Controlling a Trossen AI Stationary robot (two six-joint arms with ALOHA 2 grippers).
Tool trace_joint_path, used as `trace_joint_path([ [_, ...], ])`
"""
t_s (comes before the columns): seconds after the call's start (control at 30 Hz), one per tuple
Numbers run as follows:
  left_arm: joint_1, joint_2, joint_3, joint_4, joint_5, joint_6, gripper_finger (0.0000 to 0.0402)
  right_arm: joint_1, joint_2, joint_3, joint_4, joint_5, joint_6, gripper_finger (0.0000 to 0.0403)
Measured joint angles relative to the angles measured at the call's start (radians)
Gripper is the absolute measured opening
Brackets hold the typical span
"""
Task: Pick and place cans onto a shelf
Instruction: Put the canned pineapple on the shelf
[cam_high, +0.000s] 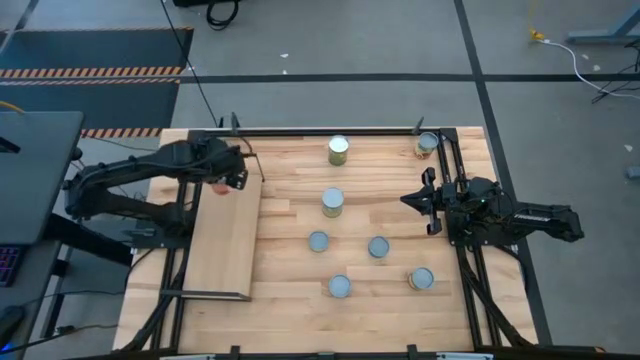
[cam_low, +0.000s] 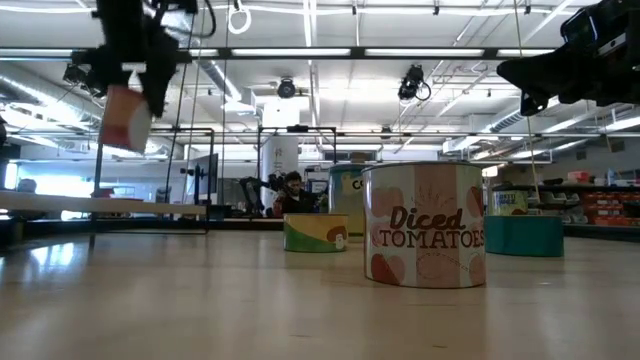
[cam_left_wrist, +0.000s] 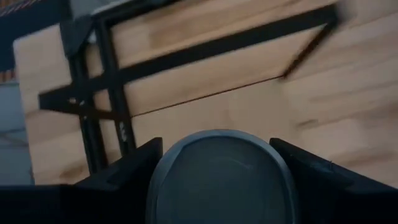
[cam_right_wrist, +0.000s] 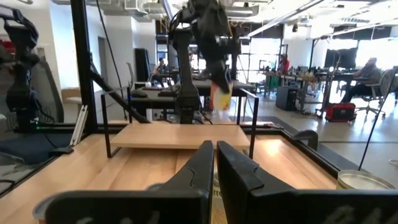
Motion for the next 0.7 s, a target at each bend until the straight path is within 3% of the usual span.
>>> trace_joint_path([
  [0.4,0.058,-0.017,-0.28,0.181,-0.031,-0.052,0.0281,0.0,0.0,0.0,0.005,0.026,-0.002,0.0027],
  [0.7,0.066,-0.152,-0.336,0.208,-0.079,-0.123,0.0282,-0.001,0.0,0.0,0.05,0.026,-0.001,0.0027],
])
